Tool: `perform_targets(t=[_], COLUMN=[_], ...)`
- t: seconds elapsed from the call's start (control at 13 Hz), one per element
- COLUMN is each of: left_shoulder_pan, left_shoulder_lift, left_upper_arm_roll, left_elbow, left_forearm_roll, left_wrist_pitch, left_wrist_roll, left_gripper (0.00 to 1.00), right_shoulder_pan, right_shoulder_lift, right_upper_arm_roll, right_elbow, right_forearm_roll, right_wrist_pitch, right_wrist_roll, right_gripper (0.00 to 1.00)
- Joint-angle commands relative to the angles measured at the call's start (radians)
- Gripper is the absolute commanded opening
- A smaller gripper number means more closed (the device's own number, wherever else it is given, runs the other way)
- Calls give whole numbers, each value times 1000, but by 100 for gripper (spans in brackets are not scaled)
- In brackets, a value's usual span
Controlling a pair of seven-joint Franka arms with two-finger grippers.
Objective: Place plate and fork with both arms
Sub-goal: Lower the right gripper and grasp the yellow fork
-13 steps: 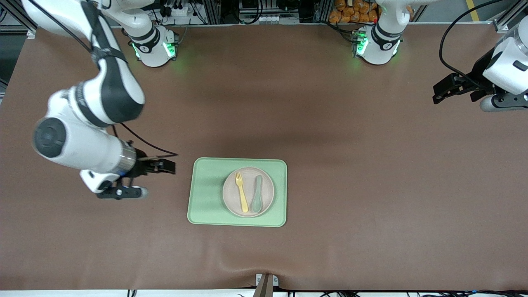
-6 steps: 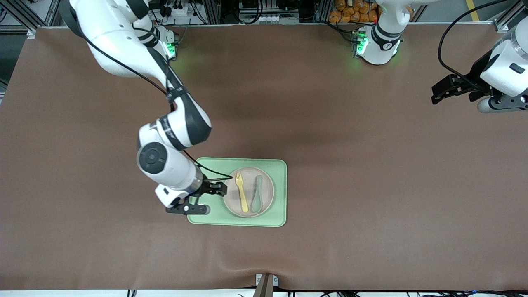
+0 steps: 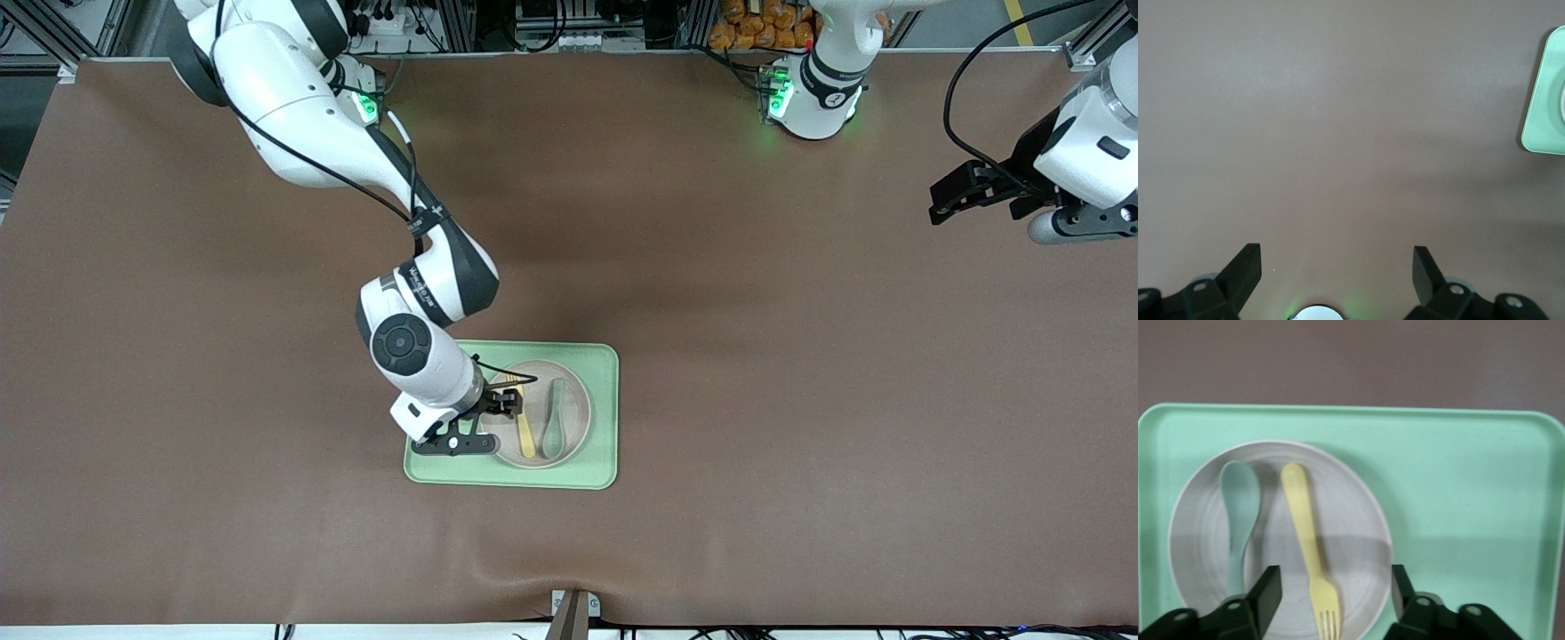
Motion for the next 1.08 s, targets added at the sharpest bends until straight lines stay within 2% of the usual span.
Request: perform_targets(t=[0.0, 0.39, 0.46, 0.54, 1.0], left_shoulder_pan=[5, 5, 5, 5, 2], left_shoulder_lift=[-18, -14, -14, -14, -11], left_upper_arm_roll=[-3, -4, -4, -4, -9], left_elbow=[-7, -8, -10, -10, -4], left_forearm_roll=[8, 8, 8, 8, 11], left_wrist_pitch=[-2, -2, -2, -2, 1], left_wrist_roll=[18, 18, 18, 18, 18], left_gripper=[100, 100, 100, 100, 100], right_shoulder_pan=[53, 99, 110, 113, 122], right_shoulder_lift=[58, 124, 129, 133, 155], right_upper_arm_roll=[-36, -83, -85, -85, -85], right_elbow=[71, 118, 118, 118, 115], right_forearm_roll=[-19, -25, -42, -57, -76], right_wrist_pitch=[7, 40, 40, 40, 42], right_wrist_roll=[26, 29, 29, 31, 31], right_gripper=[61, 59, 52, 50, 49])
